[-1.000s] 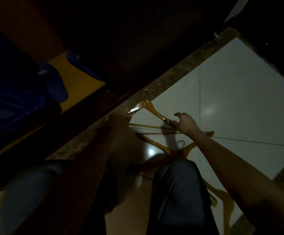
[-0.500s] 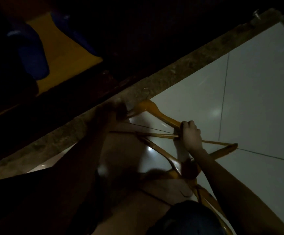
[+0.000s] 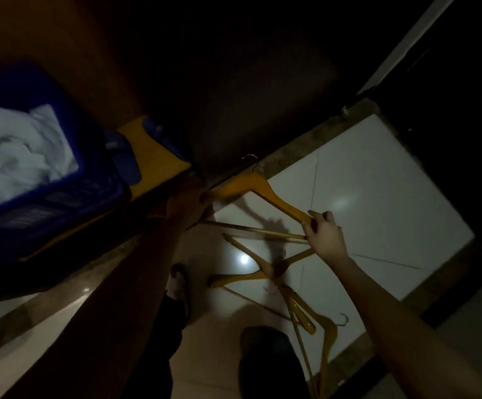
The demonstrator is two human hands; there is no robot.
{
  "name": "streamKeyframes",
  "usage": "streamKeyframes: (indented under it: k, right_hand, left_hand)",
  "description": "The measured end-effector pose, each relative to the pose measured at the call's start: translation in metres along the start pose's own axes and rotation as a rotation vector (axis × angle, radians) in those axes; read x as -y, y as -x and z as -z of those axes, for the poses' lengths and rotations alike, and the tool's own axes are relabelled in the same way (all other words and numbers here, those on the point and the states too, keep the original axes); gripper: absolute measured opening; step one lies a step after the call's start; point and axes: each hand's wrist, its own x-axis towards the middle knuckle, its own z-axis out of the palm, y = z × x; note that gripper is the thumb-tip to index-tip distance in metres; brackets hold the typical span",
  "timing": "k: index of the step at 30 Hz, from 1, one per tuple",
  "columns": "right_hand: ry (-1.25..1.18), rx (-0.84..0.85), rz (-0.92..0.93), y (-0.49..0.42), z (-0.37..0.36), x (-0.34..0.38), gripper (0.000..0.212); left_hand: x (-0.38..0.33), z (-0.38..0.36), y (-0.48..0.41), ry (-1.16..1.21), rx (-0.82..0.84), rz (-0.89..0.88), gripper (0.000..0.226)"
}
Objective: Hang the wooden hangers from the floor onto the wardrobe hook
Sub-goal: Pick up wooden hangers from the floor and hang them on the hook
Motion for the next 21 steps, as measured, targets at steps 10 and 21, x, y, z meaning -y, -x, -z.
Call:
streamKeyframes:
  k: [10,21]
  right_hand:
    - [-0.024,-0.133,0.212,0.109,0.284,0.134,0.054]
    - [-0.129,-0.467,0.626,0.198,0.471,0.344,0.043]
  left_hand:
    - [-0.082,0.271,0.189,0.156,-0.300,0.016,0.036]
    - [-0.064,0.521,0.353,0.203,-0.783,0.040,0.041]
